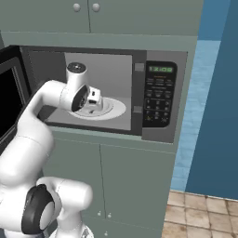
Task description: Pick the sweet potato from the microwave and place it on plate located on the counter.
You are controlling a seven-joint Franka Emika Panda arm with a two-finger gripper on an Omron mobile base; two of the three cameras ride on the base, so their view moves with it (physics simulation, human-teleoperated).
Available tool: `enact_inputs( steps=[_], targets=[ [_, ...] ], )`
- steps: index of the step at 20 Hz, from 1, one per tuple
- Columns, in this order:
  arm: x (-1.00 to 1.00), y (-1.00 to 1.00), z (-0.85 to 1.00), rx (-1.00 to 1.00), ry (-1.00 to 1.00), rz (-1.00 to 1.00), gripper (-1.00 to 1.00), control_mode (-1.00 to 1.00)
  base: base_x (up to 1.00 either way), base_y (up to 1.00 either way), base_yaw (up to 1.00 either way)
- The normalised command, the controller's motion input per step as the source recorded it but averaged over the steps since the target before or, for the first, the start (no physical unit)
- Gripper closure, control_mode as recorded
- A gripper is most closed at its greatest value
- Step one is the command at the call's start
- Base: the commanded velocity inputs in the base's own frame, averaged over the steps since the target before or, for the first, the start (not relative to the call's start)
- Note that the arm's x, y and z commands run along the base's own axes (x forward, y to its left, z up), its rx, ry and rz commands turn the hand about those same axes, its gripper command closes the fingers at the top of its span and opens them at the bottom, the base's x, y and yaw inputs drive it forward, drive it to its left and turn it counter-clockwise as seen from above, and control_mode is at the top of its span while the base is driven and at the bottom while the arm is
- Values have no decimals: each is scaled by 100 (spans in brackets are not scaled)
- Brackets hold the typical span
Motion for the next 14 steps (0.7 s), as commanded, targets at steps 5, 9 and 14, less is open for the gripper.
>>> enact_inputs(
  steps=[5, 9, 14],
  targets=[
    [73, 2, 11, 6, -7, 1, -100, -100, 0, 0, 0],
    [53, 0, 18, 0, 7, 0, -100, -100, 0, 0, 0],
    [44, -3, -15, -3, 1, 0, -100, -100, 0, 0, 0]
  ],
)
